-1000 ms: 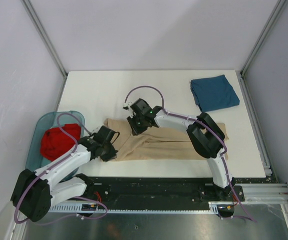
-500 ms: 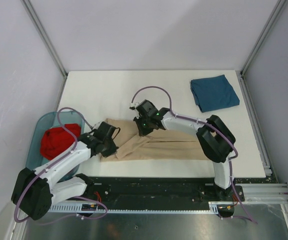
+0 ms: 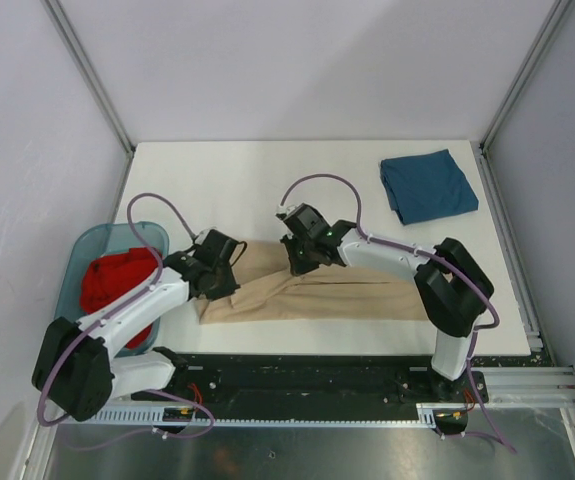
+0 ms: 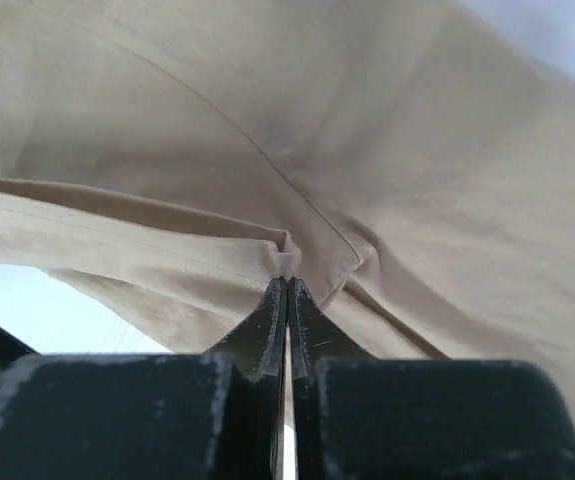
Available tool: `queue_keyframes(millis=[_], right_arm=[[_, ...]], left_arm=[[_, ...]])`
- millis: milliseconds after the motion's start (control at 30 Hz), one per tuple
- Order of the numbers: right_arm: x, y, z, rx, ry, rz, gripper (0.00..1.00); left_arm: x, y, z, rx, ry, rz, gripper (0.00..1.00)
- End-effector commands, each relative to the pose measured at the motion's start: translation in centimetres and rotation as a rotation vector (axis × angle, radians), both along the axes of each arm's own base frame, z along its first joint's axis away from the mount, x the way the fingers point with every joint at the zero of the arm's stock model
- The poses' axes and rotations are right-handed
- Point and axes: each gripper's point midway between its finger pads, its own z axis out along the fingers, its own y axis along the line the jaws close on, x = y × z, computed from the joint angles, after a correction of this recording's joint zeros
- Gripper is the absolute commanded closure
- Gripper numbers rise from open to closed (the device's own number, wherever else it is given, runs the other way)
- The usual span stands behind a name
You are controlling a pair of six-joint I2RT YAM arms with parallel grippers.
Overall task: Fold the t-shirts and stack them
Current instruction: Fold the other side of the tshirt into a rectangle
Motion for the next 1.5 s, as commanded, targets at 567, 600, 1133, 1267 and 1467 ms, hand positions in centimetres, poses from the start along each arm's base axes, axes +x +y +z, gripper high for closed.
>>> queue_keyframes(millis=[567,600,1133,1267,1467], right_arm=[[-3.2,-1.9,-2.4,-0.081,0.017,-0.146,1.00],[-3.1,-2.0,-2.4,-0.085,0.014,-0.154,1.00],[-2.0,-3.1,2.7,-0.012,-0.075,-0.200,0.82],[-1.9,-2.5,3.9,0.037,-0.087,-0.192,0.85],[-2.5,-1.0,2.1,0.043,-0.040,-0.152,0.89]], left_arm=[[0.6,-0.5,-2.2,0.068,0.056,-0.137,1.00],[0.4,-0.5,-2.4,0.070,0.064,-0.135,1.00],[-0.4,-0.8,-1.8,-0.008,0.053,-0.047,0.73],[0.0,-1.1,0.7,-0.049,-0.003,-0.039,0.67],[-1.9,0.1,1.6,-0.122,-0.011,0.148,0.67]])
